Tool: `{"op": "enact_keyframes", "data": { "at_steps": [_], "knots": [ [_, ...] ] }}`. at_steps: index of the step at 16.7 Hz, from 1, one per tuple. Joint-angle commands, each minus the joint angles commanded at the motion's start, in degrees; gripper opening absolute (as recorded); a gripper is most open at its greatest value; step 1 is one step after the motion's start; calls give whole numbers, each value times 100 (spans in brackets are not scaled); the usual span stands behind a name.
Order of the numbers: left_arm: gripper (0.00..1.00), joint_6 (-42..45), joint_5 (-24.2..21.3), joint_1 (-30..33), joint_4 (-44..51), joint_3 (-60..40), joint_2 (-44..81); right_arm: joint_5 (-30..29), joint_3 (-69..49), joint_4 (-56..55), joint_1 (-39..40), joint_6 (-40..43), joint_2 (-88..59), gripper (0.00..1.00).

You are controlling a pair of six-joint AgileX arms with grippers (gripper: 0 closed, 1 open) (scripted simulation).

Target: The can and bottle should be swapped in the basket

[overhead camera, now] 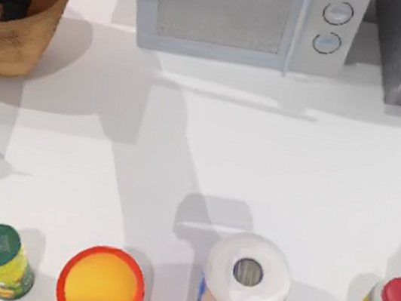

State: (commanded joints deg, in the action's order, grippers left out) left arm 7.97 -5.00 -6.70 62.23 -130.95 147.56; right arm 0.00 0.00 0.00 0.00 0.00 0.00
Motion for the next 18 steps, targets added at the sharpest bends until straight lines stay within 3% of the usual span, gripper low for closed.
{"op": "enact_keyframes", "data": {
  "at_steps": [10, 18],
  "knots": [
    [2, 0, 0, 0, 0, 0, 0, 0, 0, 0, 0, 0, 0, 100],
    [0, 0, 0, 0, 0, 0, 0, 0, 0, 0, 0, 0, 0, 100]
  ]
}}
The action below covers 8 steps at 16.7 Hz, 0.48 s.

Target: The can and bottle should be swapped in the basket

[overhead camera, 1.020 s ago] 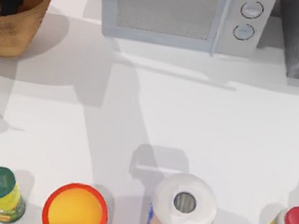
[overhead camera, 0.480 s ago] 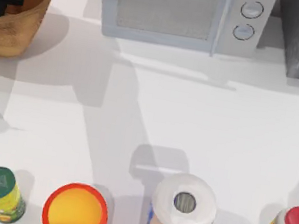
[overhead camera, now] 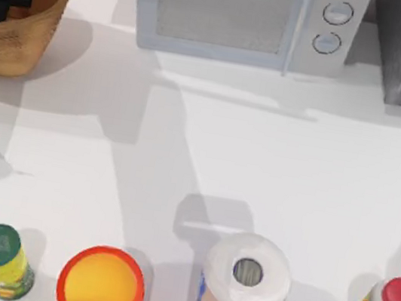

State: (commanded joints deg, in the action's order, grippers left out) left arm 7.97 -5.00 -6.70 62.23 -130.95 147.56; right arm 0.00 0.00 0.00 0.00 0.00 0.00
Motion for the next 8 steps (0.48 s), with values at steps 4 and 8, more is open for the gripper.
{"op": "enact_keyframes", "data": {
  "at_steps": [4, 8],
  "knots": [
    [0, -18, 56, -19, -69, 123, -382, 0, 0, 0, 0, 0, 0, 100],
    [0, -81, 89, 25, -563, 1014, -1426, 0, 0, 0, 0, 0, 0, 100]
  ]
}}
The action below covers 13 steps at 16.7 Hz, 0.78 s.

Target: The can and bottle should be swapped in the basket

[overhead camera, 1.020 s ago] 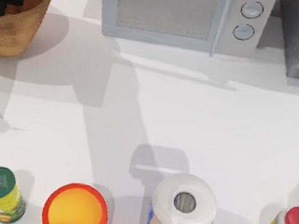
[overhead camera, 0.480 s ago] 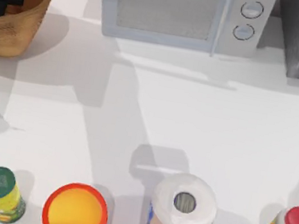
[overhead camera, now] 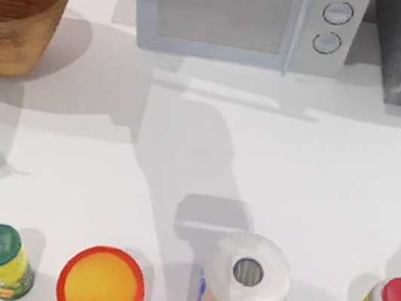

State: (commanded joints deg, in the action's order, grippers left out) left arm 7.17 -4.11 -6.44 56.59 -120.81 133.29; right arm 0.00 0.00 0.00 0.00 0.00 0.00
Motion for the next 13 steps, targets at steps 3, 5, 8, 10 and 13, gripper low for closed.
{"op": "enact_keyframes", "data": {
  "at_steps": [3, 5, 8, 10, 13],
  "knots": [
    [0, -75, 41, 63, -575, 1251, -1380, 0, 0, 0, 0, 0, 0, 100],
    [0, -137, 74, 114, -1016, 2322, -2537, 0, 0, 0, 0, 0, 0, 100],
    [0, -245, 130, 204, -1737, 4148, -4538, 0, 0, 0, 0, 0, 0, 100],
    [0, -323, 169, 268, -2239, 5441, -5969, 0, 0, 0, 0, 0, 0, 100],
    [0, -441, 230, 367, -3023, 7365, -8110, 0, 0, 0, 0, 0, 0, 100]
  ]
}}
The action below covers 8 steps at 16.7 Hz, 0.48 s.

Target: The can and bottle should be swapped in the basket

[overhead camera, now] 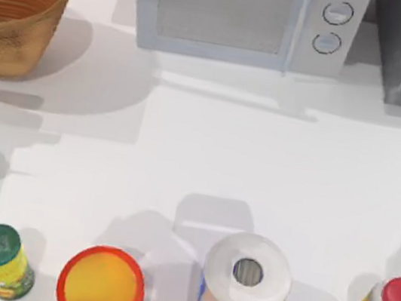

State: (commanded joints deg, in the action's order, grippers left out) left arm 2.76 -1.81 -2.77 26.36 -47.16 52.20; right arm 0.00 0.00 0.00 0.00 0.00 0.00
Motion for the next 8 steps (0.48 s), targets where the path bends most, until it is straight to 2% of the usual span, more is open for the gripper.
{"op": "enact_keyframes", "data": {
  "at_steps": [4, 8],
  "knots": [
    [0, -136, 77, 123, -1058, 2267, -2560, 0, 0, 0, 0, 0, 0, 100],
    [0, -230, 142, 221, -2015, 3917, -4341, 0, 0, 0, 0, 0, 0, 100]
  ]
}}
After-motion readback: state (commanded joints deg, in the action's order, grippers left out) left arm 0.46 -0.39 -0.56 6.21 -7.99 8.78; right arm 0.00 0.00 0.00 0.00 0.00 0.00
